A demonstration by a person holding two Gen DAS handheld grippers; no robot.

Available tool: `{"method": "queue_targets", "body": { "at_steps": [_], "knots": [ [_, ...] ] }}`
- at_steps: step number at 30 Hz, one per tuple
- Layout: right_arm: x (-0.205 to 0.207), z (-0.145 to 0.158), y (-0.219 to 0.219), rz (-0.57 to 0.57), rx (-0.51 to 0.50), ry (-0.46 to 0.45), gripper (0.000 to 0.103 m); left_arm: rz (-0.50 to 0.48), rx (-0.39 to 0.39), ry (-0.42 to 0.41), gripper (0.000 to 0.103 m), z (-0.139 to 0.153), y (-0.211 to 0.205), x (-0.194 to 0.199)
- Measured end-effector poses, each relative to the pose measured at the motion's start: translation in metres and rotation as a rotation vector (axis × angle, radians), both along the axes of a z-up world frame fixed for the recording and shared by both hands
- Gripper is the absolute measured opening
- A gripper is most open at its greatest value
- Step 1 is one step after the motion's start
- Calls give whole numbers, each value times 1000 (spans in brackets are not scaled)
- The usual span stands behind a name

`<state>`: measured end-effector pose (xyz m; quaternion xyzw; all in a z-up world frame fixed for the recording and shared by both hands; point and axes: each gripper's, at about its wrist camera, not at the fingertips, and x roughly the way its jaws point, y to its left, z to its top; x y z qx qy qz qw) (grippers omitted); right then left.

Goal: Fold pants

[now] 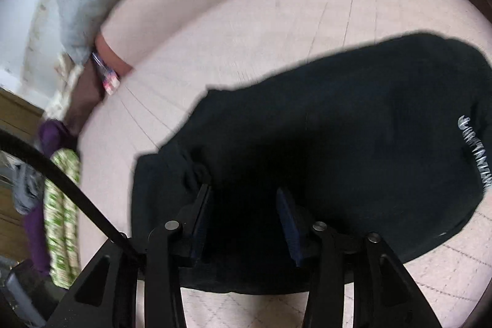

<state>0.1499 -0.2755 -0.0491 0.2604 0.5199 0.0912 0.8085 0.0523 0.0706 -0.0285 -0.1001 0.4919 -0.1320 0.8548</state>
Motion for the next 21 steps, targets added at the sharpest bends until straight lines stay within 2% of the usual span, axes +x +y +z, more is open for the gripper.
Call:
{"method": "queue_targets", "body": {
  "at_steps": [1, 4, 8, 10, 12, 13, 15, 19, 21],
  "knots": [
    [-4, 8, -3, 3, 25, -34, 48, -12, 33, 1, 46, -4, -10, 8],
    [-14, 20, -4, 57, 184, -81, 48, -19, 53, 38, 46, -20, -24, 20],
    [-8, 6, 14, 160, 346, -31, 48, -1, 53, 100, 46, -44, -29, 27],
    [-1, -14, 23, 164, 331, 28, 49, -4, 56, 86, 47, -47, -28, 24],
    [4, -42, 23, 124, 237, 115, 48, -16, 81, 92, 47, -42, -27, 23],
    [1, -45, 19, 110, 253, 113, 46, -18, 89, 94, 47, -40, -27, 23],
    [-7, -43, 4, 86, 293, 95, 46, -28, 105, 87, 47, -28, -23, 19],
    [-38, -8, -38, 53, 242, -33, 46, -85, 124, 40, 48, 9, -33, 16],
    [-59, 12, -66, -8, 200, -112, 47, -124, 136, 17, 53, 25, -46, 18]
  ]
}}
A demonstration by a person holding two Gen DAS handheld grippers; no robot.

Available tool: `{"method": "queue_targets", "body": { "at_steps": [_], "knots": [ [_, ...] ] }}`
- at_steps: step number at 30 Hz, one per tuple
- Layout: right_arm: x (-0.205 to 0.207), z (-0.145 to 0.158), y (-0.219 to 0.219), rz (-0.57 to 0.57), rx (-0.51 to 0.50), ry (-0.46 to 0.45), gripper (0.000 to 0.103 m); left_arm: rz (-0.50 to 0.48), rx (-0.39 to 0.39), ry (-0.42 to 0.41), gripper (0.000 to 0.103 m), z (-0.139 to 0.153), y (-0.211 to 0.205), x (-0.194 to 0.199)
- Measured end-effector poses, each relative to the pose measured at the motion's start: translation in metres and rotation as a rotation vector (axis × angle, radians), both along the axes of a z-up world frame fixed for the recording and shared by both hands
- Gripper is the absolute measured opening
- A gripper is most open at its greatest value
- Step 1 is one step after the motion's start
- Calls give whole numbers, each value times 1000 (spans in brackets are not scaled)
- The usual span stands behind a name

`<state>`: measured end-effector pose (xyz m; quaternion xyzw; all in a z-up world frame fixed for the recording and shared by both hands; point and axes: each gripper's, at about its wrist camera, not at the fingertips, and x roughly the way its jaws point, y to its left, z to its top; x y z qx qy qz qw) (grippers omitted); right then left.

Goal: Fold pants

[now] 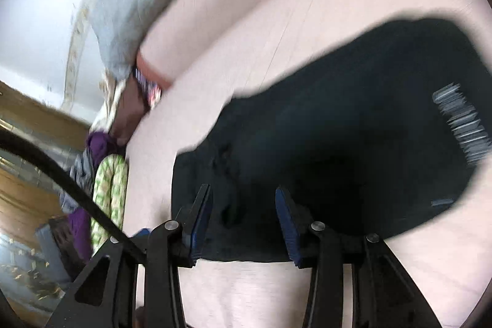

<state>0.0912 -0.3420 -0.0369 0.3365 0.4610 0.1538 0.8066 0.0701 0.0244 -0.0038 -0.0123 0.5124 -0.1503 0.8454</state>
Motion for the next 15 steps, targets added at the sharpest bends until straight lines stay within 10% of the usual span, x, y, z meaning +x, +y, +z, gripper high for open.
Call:
{"method": "queue_targets", "body": {
  "at_steps": [8, 15],
  "knots": [
    [-56, 8, -130, -375, -224, -37, 56, -258, 85, -5, 60, 28, -140, 39],
    [-39, -28, -136, -379, -155, 51, 56, -405, 110, 34, 60, 4, -264, 91]
  ]
}}
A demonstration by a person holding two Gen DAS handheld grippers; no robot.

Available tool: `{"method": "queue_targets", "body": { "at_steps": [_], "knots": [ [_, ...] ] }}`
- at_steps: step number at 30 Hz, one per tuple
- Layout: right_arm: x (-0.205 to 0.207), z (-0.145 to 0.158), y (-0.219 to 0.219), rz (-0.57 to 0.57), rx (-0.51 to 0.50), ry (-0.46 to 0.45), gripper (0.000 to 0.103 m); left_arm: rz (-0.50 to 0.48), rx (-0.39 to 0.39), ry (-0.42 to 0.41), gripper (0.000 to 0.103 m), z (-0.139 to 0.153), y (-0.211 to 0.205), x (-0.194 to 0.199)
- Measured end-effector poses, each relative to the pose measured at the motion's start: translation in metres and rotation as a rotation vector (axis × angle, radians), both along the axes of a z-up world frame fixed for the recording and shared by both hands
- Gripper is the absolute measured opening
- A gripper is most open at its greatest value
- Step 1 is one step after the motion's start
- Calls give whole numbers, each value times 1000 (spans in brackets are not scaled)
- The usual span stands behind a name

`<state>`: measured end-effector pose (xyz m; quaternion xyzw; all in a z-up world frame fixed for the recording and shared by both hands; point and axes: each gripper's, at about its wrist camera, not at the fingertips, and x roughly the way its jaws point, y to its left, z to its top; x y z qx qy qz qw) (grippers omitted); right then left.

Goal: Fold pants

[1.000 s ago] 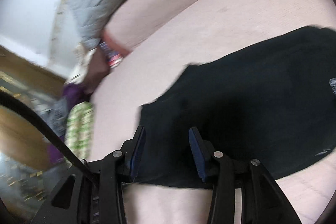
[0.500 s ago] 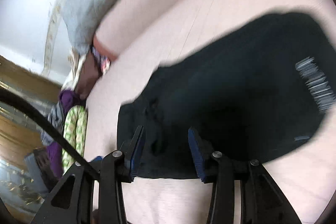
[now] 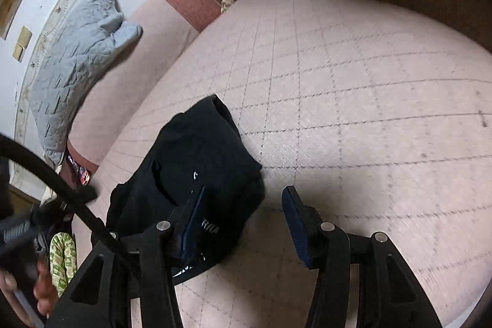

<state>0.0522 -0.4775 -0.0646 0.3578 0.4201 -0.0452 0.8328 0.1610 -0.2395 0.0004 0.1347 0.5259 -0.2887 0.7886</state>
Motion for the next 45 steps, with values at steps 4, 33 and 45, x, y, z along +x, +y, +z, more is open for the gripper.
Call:
{"method": "queue_targets", "body": {
  "at_steps": [4, 33, 45],
  "knots": [
    [13, -11, 16, 20, -9, 4, 59, -22, -7, 31, 60, -20, -46, 26],
    [20, 85, 166, 370, -141, -225, 22, 146, -336, 68, 23, 16, 115, 21],
    [50, 70, 325, 658, -331, -136, 21, 400, -601, 141, 21, -25, 282, 14]
  ]
}}
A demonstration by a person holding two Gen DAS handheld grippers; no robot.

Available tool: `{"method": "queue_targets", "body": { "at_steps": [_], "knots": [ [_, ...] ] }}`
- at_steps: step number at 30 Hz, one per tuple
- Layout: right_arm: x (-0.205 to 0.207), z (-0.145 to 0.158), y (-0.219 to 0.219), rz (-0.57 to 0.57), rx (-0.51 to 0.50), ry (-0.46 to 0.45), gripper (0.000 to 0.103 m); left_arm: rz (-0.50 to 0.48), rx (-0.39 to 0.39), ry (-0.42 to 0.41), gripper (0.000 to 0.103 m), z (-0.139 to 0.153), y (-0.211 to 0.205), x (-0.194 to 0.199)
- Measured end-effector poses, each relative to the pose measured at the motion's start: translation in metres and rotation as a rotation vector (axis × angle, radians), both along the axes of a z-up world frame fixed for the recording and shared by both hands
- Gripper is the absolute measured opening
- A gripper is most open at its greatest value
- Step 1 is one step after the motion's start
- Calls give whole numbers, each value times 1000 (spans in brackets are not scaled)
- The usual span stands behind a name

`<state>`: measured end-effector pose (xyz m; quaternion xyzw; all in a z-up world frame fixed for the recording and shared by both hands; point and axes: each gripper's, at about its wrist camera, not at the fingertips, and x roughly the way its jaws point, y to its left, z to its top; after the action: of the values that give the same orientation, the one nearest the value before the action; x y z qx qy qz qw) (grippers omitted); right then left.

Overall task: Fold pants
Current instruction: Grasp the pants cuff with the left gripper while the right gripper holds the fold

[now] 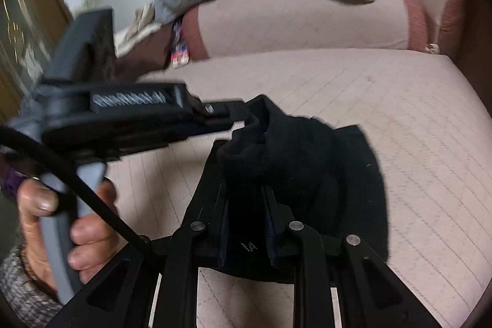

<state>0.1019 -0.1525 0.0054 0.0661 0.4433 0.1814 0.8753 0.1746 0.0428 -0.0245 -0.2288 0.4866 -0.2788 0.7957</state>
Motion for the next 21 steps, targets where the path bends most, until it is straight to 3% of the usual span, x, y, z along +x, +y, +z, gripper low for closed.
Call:
{"method": "queue_targets", "body": {
  "at_steps": [7, 9, 11, 14, 17, 19, 20, 21],
  "knots": [
    [1, -12, 23, 18, -70, 0, 20, 37, -5, 29, 22, -20, 31, -7],
    [3, -11, 21, 18, -70, -3, 20, 34, -34, 30, 46, -21, 36, -10],
    [1, -11, 16, 12, -62, 2, 20, 37, -64, 14, 63, -16, 34, -11],
    [-2, -11, 12, 9, -44, 10, 20, 4, -66, -7, 70, -7, 18, -7],
    [-9, -10, 10, 13, -42, 5, 20, -36, 16, -5, 73, -2, -6, -4],
    [-5, -9, 14, 16, -38, 4, 20, -72, 93, 24, 48, -4, -25, 0],
    [-3, -8, 15, 16, -36, 4, 20, -87, 117, 42, 18, -5, -31, 1],
    [-3, -6, 14, 14, -38, 2, 20, -88, 131, 46, 16, -5, -32, 2]
  ]
}}
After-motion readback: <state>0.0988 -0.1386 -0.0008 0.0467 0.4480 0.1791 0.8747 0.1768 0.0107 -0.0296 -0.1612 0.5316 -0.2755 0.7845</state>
